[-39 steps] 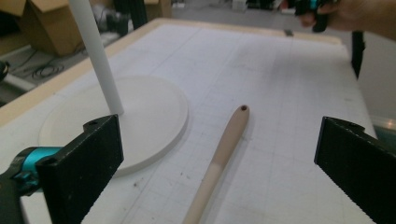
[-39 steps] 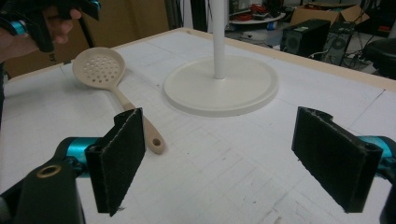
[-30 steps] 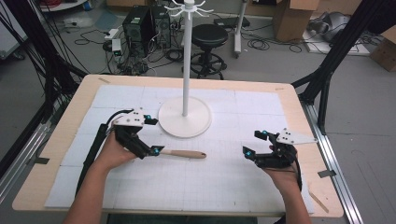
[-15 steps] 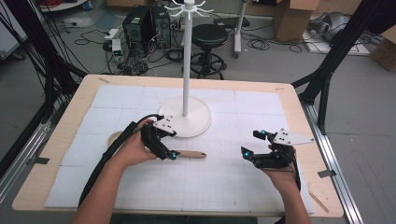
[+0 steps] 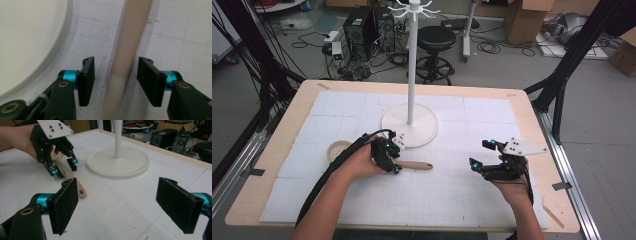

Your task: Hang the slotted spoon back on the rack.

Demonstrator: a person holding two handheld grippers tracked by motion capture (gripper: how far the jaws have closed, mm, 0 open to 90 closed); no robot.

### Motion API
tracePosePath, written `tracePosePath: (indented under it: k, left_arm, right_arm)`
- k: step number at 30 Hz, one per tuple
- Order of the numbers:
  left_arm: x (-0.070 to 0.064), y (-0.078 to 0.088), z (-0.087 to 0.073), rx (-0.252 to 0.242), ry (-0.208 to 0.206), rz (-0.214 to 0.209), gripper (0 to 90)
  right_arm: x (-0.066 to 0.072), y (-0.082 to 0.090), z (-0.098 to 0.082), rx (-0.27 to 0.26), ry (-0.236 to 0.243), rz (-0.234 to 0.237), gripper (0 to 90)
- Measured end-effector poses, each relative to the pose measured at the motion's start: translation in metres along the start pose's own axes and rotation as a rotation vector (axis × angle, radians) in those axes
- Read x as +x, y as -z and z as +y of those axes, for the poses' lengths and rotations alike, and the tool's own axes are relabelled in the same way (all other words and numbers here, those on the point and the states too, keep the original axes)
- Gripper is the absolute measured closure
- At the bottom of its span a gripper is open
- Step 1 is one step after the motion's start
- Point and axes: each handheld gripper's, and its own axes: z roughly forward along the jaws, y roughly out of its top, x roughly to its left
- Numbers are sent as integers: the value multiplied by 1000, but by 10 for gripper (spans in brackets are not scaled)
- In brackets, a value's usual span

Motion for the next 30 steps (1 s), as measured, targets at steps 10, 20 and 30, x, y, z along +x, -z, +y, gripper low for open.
tracePosePath:
  k: [10,20,30]
  left_arm:
    - [1,-3,16,108,-50,-33,624]
    - [-5,-1,18,118,-110,-18,739]
    - [-2,56,8,-90,-53,7,739]
  right_arm:
    - [1,-1,0,5,8,-1,173]
    - [1,0,-1,7,0,-2,174]
    - [-1,0,-2,6,-3,-6,175]
